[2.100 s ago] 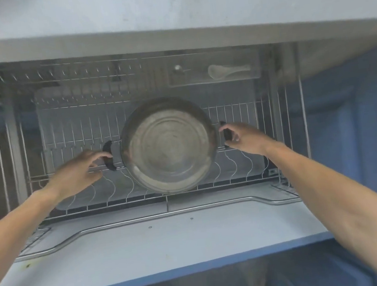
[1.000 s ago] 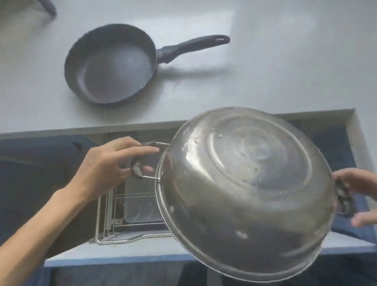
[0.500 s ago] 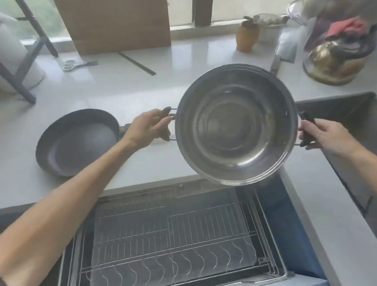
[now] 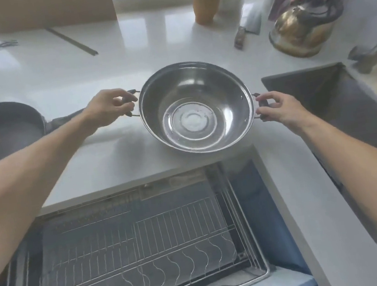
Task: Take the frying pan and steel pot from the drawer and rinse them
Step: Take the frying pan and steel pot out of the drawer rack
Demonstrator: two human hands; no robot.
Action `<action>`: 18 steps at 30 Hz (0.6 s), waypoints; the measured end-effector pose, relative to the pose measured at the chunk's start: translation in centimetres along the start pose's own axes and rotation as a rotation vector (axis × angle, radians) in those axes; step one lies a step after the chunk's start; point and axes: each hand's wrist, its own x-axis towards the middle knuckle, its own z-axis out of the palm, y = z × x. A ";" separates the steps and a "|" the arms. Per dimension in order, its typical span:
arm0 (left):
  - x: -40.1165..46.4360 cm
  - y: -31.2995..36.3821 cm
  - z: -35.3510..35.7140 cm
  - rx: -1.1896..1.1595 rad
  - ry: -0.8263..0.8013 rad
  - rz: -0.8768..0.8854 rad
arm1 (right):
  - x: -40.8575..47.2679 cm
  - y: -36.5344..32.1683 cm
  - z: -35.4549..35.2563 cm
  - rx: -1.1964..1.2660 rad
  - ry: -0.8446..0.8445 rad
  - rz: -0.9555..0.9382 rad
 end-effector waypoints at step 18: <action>-8.3 2.7 1.3 0.249 0.388 0.081 | -8.2 0.7 1.2 -0.111 0.063 -0.210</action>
